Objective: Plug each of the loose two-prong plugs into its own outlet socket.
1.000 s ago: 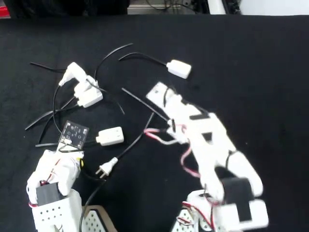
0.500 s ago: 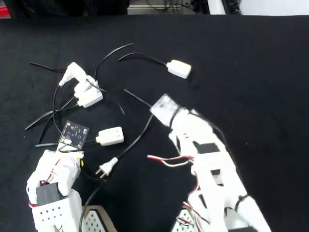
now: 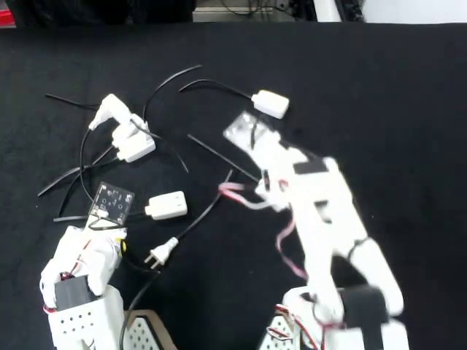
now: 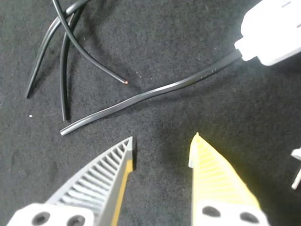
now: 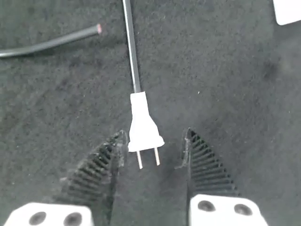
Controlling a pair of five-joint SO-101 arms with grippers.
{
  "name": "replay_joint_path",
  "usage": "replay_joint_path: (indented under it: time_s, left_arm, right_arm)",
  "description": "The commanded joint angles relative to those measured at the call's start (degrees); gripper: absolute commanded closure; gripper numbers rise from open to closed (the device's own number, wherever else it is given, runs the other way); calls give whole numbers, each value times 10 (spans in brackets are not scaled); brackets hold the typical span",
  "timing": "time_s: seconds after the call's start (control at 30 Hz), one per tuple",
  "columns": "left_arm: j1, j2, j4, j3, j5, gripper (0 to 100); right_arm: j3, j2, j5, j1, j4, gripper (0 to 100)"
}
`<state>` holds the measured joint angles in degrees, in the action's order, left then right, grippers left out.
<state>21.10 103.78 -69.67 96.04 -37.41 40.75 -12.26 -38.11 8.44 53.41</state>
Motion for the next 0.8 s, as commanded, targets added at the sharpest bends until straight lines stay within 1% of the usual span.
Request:
replay_joint_path:
  time_s: [0.0, 0.13, 0.2, 0.27, 0.43, 0.6, 0.77]
  left_arm:
    - [7, 5, -11, 0, 4, 805]
    - [7, 5, -10, 0, 3, 805]
    - [7, 5, -10, 0, 3, 805]
    - [7, 5, -10, 0, 3, 805]
    - [7, 5, -10, 0, 3, 805]
    - [7, 5, -10, 0, 3, 805]
    - [7, 5, -10, 0, 3, 805]
  right_arm:
    - [-127, 85, 5, -42, 59, 818]
    - [-160, 145, 2, -70, 90, 818]
    - [-150, 149, -21, -74, 93, 818]
    - [-131, 142, -35, -73, 91, 818]
    - [-116, 138, -35, -69, 67, 818]
    - [-116, 170, -34, -62, 59, 818]
    - [-119, 195, -33, -45, 27, 818]
